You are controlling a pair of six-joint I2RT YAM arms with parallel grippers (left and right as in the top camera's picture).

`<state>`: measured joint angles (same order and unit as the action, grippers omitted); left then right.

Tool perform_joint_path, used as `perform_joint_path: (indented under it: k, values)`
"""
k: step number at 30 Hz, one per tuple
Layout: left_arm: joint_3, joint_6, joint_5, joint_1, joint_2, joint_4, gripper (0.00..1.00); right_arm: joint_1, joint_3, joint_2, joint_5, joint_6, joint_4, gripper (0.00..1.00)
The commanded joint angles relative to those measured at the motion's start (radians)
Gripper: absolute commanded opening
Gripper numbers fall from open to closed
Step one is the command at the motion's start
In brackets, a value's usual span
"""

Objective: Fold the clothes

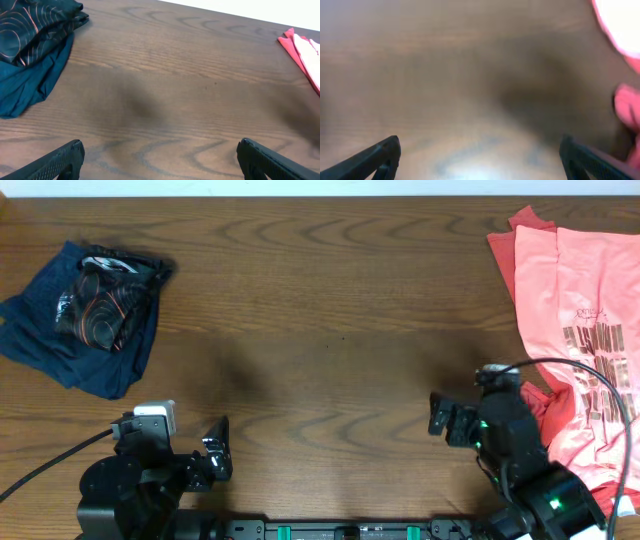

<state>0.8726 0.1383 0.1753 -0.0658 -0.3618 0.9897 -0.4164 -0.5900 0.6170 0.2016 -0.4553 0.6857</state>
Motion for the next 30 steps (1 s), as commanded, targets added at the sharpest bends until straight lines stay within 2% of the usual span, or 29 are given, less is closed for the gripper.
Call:
perform_joint_path:
  k: [1, 3, 6, 10, 15, 19, 30]
  values:
    - [-0.004, 0.010, -0.010, 0.001, 0.003, 0.001, 0.98, 0.079, 0.080, -0.096, -0.093, 0.181, -0.121, 0.99]
    - [-0.004, 0.010, -0.010, 0.001, 0.003, 0.001, 0.98, 0.135, 0.159, -0.174, -0.165, 0.240, -0.225, 0.99]
    - [-0.004, 0.010, -0.010, 0.001, 0.003, 0.001, 0.98, 0.220, 0.293, -0.312, -0.222, 0.255, -0.360, 0.99]
    - [-0.004, 0.010, -0.010, 0.001, 0.003, 0.001, 0.98, 0.301, 0.446, -0.480, -0.233, 0.264, -0.516, 0.99]
    - [-0.004, 0.010, -0.010, 0.001, 0.003, 0.001, 0.98, 0.351, 0.565, -0.589, -0.237, 0.370, -0.648, 0.99]
    - [-0.004, 0.010, -0.010, 0.001, 0.003, 0.001, 0.98, 0.361, 0.584, -0.599, -0.217, 0.438, -0.643, 0.99]
    - [-0.004, 0.010, -0.010, 0.001, 0.003, 0.001, 0.98, 0.361, 0.584, -0.597, -0.214, 0.438, -0.612, 0.99]
